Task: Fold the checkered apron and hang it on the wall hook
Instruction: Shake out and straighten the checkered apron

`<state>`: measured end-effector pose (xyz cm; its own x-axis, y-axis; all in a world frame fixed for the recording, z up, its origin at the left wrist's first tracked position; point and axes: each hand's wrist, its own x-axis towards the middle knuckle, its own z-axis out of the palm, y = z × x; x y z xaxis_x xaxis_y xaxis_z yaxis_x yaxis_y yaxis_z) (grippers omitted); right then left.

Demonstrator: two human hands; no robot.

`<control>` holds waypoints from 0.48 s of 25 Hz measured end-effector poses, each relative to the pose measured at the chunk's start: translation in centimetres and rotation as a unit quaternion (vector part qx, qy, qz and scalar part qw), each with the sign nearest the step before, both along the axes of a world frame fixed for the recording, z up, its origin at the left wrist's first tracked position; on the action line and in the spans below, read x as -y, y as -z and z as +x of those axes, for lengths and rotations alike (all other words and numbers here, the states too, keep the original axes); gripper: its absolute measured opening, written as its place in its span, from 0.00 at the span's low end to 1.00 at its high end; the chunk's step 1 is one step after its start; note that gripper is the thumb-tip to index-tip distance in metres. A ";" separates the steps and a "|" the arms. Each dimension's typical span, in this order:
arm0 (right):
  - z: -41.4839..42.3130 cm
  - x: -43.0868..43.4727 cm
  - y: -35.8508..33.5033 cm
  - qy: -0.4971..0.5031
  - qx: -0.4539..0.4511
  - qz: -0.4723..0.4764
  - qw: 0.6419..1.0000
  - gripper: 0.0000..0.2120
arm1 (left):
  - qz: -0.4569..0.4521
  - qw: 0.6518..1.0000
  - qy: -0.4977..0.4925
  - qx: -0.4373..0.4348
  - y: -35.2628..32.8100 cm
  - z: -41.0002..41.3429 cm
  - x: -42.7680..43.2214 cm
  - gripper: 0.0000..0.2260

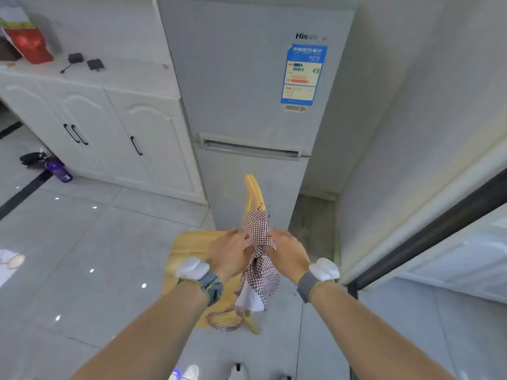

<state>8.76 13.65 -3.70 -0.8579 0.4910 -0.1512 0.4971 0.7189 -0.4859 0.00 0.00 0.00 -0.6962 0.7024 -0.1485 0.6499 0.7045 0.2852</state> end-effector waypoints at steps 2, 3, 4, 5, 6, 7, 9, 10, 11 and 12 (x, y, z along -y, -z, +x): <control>-0.1 0.5 2.3 -0.044 0.061 0.015 0.997 0.19 | -0.067 0.995 0.015 0.065 2.1 0.7 0.3 0.21; -0.1 0.8 3.7 -0.063 0.074 0.029 0.995 0.18 | -0.078 0.992 0.021 0.092 3.3 1.0 0.7 0.23; -0.3 1.3 4.2 -0.063 0.084 0.038 0.994 0.15 | -0.079 0.988 0.009 0.131 4.4 1.3 0.9 0.24; -0.8 1.3 4.9 -0.052 0.065 0.050 0.995 0.12 | -0.077 0.983 -0.015 0.163 5.2 1.3 0.7 0.25; -1.3 1.1 5.1 -0.035 0.054 0.051 0.997 0.09 | -0.079 0.976 -0.048 0.196 6.0 1.4 0.3 0.26; -1.7 0.9 5.2 -0.022 0.039 0.051 0.998 0.07 | -0.092 0.967 -0.078 0.224 6.8 1.5 -0.1 0.27; -2.2 0.6 4.4 0.025 0.013 -0.005 1.000 0.04 | -0.101 0.954 -0.124 0.253 7.9 2.0 -0.5 0.22; -2.5 0.0 3.5 0.054 -0.010 -0.042 0.998 0.04 | -0.089 0.955 -0.134 0.250 8.0 2.2 -0.7 0.18; -2.7 -0.7 2.3 0.079 -0.039 -0.077 0.993 0.05 | -0.073 0.959 -0.138 0.238 7.8 2.0 -0.9 0.15; -2.9 -1.7 1.0 0.107 -0.064 -0.103 0.987 0.05 | -0.050 0.966 -0.140 0.213 7.0 1.5 -1.2 0.12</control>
<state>5.89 15.36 -4.71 -0.7561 0.6336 -0.1638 0.5517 0.4826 -0.6802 1.54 1.16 -7.02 -0.7169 0.4633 -0.5210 0.2690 0.8732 0.4064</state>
